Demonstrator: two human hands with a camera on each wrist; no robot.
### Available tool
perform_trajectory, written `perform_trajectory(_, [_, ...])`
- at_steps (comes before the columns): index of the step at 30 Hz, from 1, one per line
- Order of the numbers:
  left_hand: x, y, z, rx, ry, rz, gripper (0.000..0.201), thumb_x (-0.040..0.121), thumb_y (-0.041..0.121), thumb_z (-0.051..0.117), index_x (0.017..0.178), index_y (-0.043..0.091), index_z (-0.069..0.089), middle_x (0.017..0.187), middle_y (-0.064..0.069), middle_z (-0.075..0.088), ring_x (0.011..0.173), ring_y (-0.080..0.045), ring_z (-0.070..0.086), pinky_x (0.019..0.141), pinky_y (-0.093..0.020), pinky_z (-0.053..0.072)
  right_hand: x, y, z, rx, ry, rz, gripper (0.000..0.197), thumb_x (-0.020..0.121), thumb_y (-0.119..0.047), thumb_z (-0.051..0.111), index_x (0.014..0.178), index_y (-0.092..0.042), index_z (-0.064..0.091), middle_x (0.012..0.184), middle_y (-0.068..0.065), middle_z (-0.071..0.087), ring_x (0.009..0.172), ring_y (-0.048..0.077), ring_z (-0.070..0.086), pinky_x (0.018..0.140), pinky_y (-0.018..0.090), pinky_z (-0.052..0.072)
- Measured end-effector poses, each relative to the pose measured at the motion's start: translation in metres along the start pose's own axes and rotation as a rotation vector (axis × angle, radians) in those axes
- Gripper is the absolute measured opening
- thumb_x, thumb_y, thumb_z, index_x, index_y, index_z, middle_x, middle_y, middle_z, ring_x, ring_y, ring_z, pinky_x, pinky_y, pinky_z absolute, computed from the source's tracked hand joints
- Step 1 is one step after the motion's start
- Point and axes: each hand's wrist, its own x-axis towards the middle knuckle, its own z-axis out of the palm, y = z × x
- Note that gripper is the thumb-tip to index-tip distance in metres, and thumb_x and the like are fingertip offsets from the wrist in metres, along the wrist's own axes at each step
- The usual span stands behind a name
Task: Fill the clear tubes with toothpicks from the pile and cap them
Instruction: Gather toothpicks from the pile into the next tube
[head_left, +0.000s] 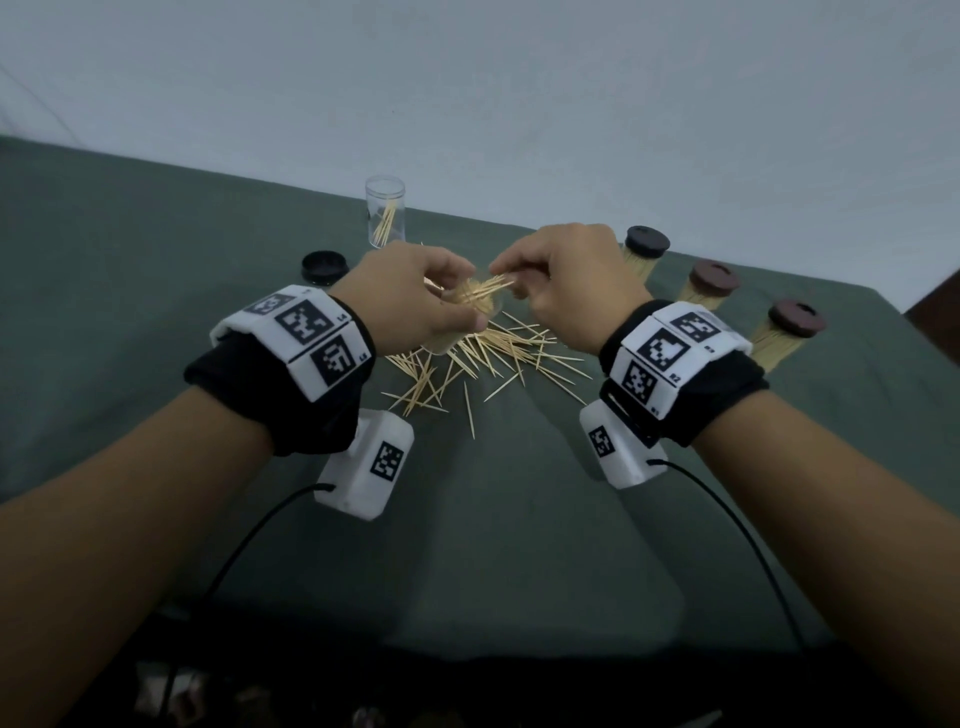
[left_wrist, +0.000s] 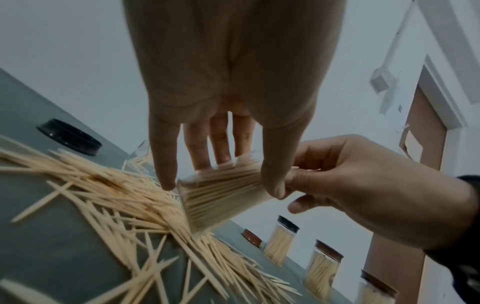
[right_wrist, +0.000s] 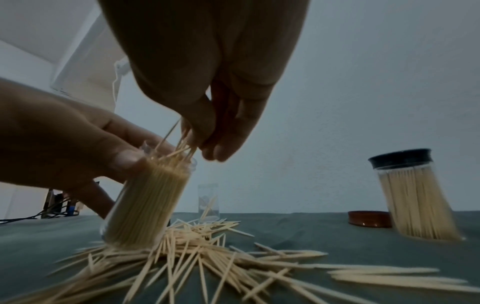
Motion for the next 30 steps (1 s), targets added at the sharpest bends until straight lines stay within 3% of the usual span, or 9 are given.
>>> perform_trajectory(5, [-0.001, 0.0, -0.001, -0.015, -0.007, 0.0, 0.061, 0.071, 0.042, 0.083, 0.127, 0.028, 0.062, 0.109, 0.013, 0.065, 0.094, -0.005, 0.067, 0.09, -0.034, 0.055, 0.003, -0.004, -0.004, -0.08, -0.05, -0.107, 0.028, 0.086, -0.002, 0.063, 0.104, -0.019, 0.076, 0.096, 0.0, 0.073, 0.089, 0.012, 0.064, 0.076, 0.015, 0.04])
perform_trajectory(8, [-0.001, 0.0, 0.001, -0.061, -0.02, 0.004, 0.058, 0.071, 0.041, 0.084, 0.124, 0.029, 0.064, 0.11, 0.011, 0.067, 0.095, -0.005, 0.068, 0.092, -0.036, 0.054, -0.002, -0.006, 0.002, 0.088, 0.037, -0.077, 0.028, 0.085, -0.002, 0.064, 0.104, -0.018, 0.076, 0.091, 0.0, 0.075, 0.083, 0.002, 0.062, 0.072, 0.006, 0.043])
perform_trajectory(11, [-0.001, 0.0, 0.001, -0.032, 0.015, 0.009, 0.053, 0.078, 0.041, 0.078, 0.127, 0.028, 0.062, 0.112, 0.011, 0.065, 0.095, -0.005, 0.066, 0.089, -0.029, 0.053, -0.005, -0.007, 0.006, 0.176, 0.068, -0.058, 0.034, 0.084, -0.001, 0.059, 0.112, -0.016, 0.073, 0.103, -0.001, 0.074, 0.091, 0.003, 0.065, 0.085, 0.013, 0.049])
perform_trajectory(13, [0.001, -0.001, -0.001, -0.022, 0.048, 0.007, 0.056, 0.08, 0.044, 0.076, 0.13, 0.025, 0.06, 0.116, 0.009, 0.063, 0.099, -0.008, 0.065, 0.091, -0.031, 0.052, -0.004, -0.009, 0.007, 0.145, 0.086, -0.093, 0.043, 0.083, 0.002, 0.05, 0.116, -0.015, 0.071, 0.114, 0.0, 0.07, 0.104, 0.009, 0.063, 0.095, 0.02, 0.047])
perform_trajectory(15, [0.001, -0.002, -0.003, -0.024, 0.072, 0.002, 0.057, 0.08, 0.045, 0.075, 0.13, 0.024, 0.059, 0.116, 0.008, 0.063, 0.102, -0.008, 0.064, 0.095, -0.034, 0.05, -0.002, -0.008, 0.007, 0.085, 0.039, -0.11, 0.045, 0.084, 0.0, 0.046, 0.12, -0.015, 0.068, 0.129, 0.0, 0.062, 0.115, 0.011, 0.057, 0.101, 0.02, 0.041])
perform_trajectory(19, [0.001, -0.003, -0.003, -0.076, 0.012, 0.012, 0.054, 0.08, 0.038, 0.076, 0.13, 0.024, 0.059, 0.117, 0.006, 0.064, 0.102, -0.007, 0.065, 0.096, -0.036, 0.052, -0.002, -0.004, 0.006, -0.01, -0.167, -0.065, 0.042, 0.092, -0.008, 0.045, 0.127, -0.02, 0.063, 0.147, -0.001, 0.044, 0.118, 0.008, 0.05, 0.098, 0.016, 0.034])
perform_trajectory(21, [0.0, -0.002, -0.001, -0.094, -0.018, 0.025, 0.053, 0.08, 0.035, 0.077, 0.128, 0.023, 0.06, 0.117, 0.005, 0.065, 0.102, -0.007, 0.066, 0.096, -0.035, 0.052, -0.003, 0.001, 0.007, -0.036, -0.153, -0.082, 0.036, 0.095, -0.013, 0.05, 0.125, -0.025, 0.065, 0.134, 0.0, 0.053, 0.111, 0.012, 0.053, 0.093, 0.015, 0.034])
perform_trajectory(25, [0.002, -0.003, 0.0, -0.071, -0.004, 0.024, 0.055, 0.08, 0.036, 0.077, 0.13, 0.023, 0.059, 0.118, 0.004, 0.064, 0.101, -0.008, 0.065, 0.095, -0.036, 0.053, -0.001, 0.005, -0.001, 0.029, -0.096, -0.006, 0.024, 0.093, -0.016, 0.06, 0.111, -0.026, 0.072, 0.081, -0.014, 0.061, 0.071, -0.001, 0.053, 0.068, 0.007, 0.038])
perform_trajectory(30, [0.0, -0.002, 0.0, -0.061, -0.029, 0.044, 0.054, 0.076, 0.038, 0.08, 0.125, 0.027, 0.061, 0.112, 0.011, 0.065, 0.098, -0.005, 0.066, 0.092, -0.035, 0.055, 0.004, 0.004, 0.002, -0.136, -0.077, -0.126, 0.019, 0.091, -0.014, 0.062, 0.101, -0.024, 0.075, 0.089, -0.001, 0.051, 0.084, 0.016, 0.049, 0.073, 0.027, 0.038])
